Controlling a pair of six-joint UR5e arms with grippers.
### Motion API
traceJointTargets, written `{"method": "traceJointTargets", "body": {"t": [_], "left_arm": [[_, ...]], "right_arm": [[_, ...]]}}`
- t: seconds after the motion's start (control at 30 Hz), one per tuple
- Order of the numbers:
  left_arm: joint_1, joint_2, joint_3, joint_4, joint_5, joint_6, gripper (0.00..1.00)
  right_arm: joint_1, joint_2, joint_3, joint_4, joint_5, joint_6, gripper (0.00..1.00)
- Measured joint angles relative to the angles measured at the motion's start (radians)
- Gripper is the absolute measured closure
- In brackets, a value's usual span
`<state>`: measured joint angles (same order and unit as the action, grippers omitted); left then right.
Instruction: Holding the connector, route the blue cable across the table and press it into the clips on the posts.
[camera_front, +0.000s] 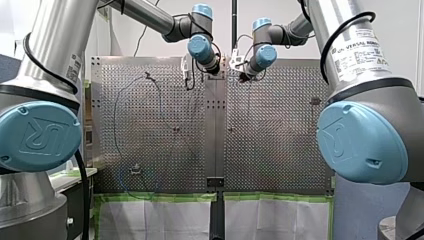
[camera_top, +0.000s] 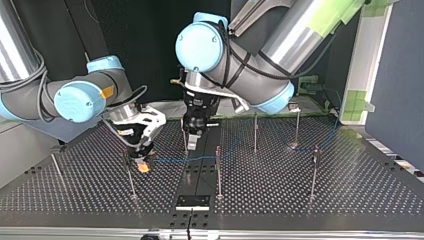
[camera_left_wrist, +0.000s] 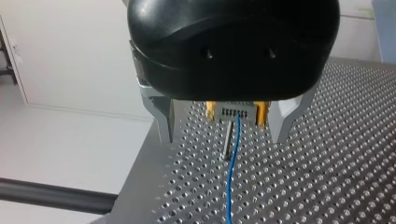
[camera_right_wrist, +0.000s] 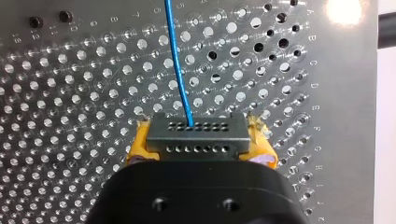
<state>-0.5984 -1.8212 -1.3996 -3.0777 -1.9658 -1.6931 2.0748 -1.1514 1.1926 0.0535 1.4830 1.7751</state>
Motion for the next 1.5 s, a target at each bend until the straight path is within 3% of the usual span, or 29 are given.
{"method": "traceJointTargets", "body": {"t": [0.37,0.77,1.13,1.17,1.2,1.27,1.3,1.33,1.37,1.4,1.47,1.5], "left_arm": [[0.011,-0.098,0.098,-0.016,0.000,0.002,0.01],[0.031,-0.205,0.205,-0.053,-0.038,0.003,0.01],[0.034,-0.225,0.293,-0.074,-0.082,0.012,0.01],[0.033,-0.225,0.295,-0.077,-0.088,0.013,0.16],[0.033,-0.225,0.295,-0.080,-0.092,0.013,0.16],[0.032,-0.225,0.295,-0.087,-0.097,0.015,0.31],[0.032,-0.225,0.294,-0.089,-0.099,0.015,0.31],[0.032,-0.226,0.294,-0.092,-0.100,0.016,0.58],[0.032,-0.225,0.293,-0.096,-0.102,0.017,0.75],[0.031,-0.225,0.293,-0.098,-0.104,0.020,0.75],[0.031,-0.226,0.293,-0.102,-0.109,0.025,0.98],[0.030,-0.225,0.293,-0.104,-0.110,0.027,0.98]], "right_arm": [[0.000,0.000,0.000,-0.002,-0.002,0.002,1.00],[0.000,0.000,0.000,-0.002,-0.003,0.002,1.00],[0.000,0.000,0.000,-0.002,-0.004,0.002,1.00],[0.000,0.000,0.000,-0.002,-0.004,0.002,1.00],[0.000,0.000,0.000,-0.002,-0.004,0.002,1.00],[0.000,0.000,0.000,-0.002,-0.004,0.001,1.00],[0.000,0.000,0.000,-0.002,-0.004,0.002,1.00],[0.000,0.000,0.000,-0.002,-0.004,0.002,1.00],[0.000,0.000,0.000,-0.002,-0.004,0.002,1.00],[0.000,0.000,0.000,-0.002,-0.004,0.002,1.00],[0.000,0.000,0.000,-0.001,-0.004,0.002,1.00],[0.000,0.000,0.000,-0.001,-0.004,0.001,1.00]]}}
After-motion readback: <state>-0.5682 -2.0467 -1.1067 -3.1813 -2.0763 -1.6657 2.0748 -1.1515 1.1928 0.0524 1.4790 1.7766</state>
